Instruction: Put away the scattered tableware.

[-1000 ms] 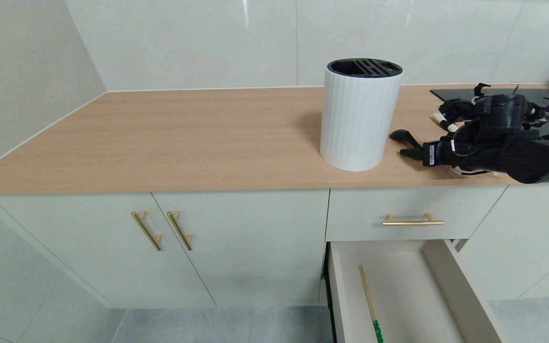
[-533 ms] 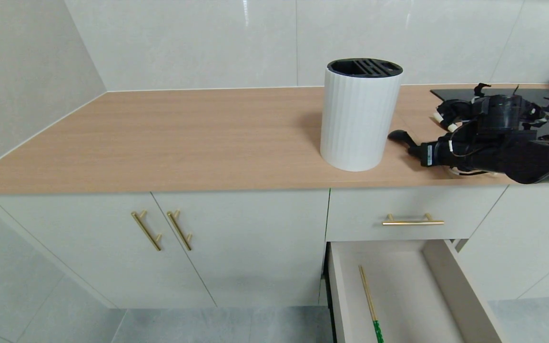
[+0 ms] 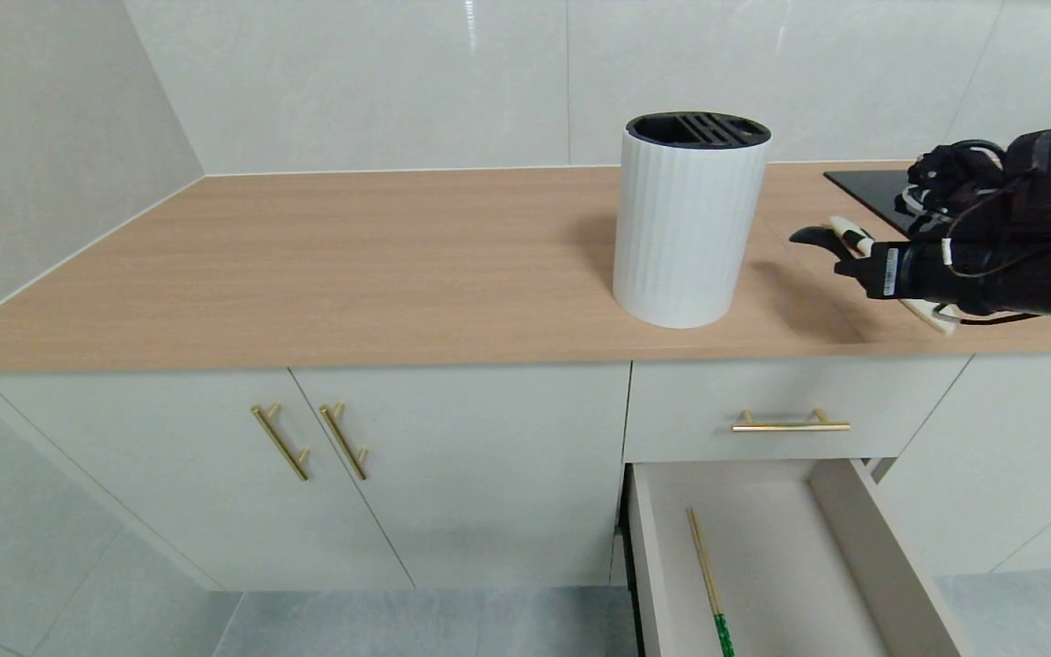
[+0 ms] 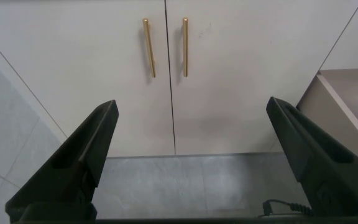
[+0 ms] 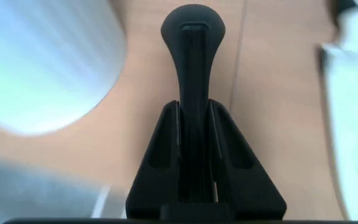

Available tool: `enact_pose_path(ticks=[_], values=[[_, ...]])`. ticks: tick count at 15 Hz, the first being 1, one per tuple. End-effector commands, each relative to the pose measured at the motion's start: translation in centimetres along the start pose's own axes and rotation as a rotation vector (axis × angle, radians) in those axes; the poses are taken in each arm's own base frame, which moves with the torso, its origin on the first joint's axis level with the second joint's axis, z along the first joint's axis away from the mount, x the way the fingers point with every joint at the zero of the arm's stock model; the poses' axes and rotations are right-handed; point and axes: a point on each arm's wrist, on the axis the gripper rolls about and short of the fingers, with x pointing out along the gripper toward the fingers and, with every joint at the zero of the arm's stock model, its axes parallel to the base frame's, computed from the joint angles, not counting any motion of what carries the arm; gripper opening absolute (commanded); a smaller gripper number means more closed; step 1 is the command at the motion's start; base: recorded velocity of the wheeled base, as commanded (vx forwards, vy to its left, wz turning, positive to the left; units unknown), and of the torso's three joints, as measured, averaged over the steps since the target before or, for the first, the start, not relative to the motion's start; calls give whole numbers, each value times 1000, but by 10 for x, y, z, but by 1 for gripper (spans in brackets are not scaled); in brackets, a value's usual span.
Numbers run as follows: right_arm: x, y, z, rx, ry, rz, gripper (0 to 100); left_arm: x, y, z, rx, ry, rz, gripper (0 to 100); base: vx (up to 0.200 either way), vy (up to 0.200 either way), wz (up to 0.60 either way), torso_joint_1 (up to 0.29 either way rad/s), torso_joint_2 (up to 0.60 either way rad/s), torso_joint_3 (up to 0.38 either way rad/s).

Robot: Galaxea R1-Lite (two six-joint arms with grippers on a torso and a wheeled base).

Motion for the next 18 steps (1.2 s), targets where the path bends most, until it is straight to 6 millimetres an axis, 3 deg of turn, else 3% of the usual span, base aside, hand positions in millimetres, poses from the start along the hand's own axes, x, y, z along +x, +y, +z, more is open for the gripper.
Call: enact_pose_path(ticks=[1, 6, 7, 10, 14, 18], values=[[-68, 11, 3, 49, 16, 0, 0, 0, 0, 0, 0, 0, 0, 100, 0, 0, 0, 0, 0, 0], [-167, 51, -35, 21, 181, 135, 0, 0, 0, 0, 0, 0, 2, 100, 0, 0, 0, 0, 0, 0], [-176, 53, -43, 22, 213, 149, 0, 0, 0, 0, 0, 0, 0, 100, 0, 0, 0, 0, 0, 0], [-170, 52, -67, 25, 300, 148, 0, 0, 0, 0, 0, 2, 2, 100, 0, 0, 0, 0, 0, 0], [-137, 50, -91, 31, 373, 136, 0, 0, 0, 0, 0, 0, 0, 100, 0, 0, 0, 0, 0, 0], [-124, 49, -100, 22, 374, 137, 0, 0, 0, 0, 0, 0, 0, 100, 0, 0, 0, -93, 213, 117]])
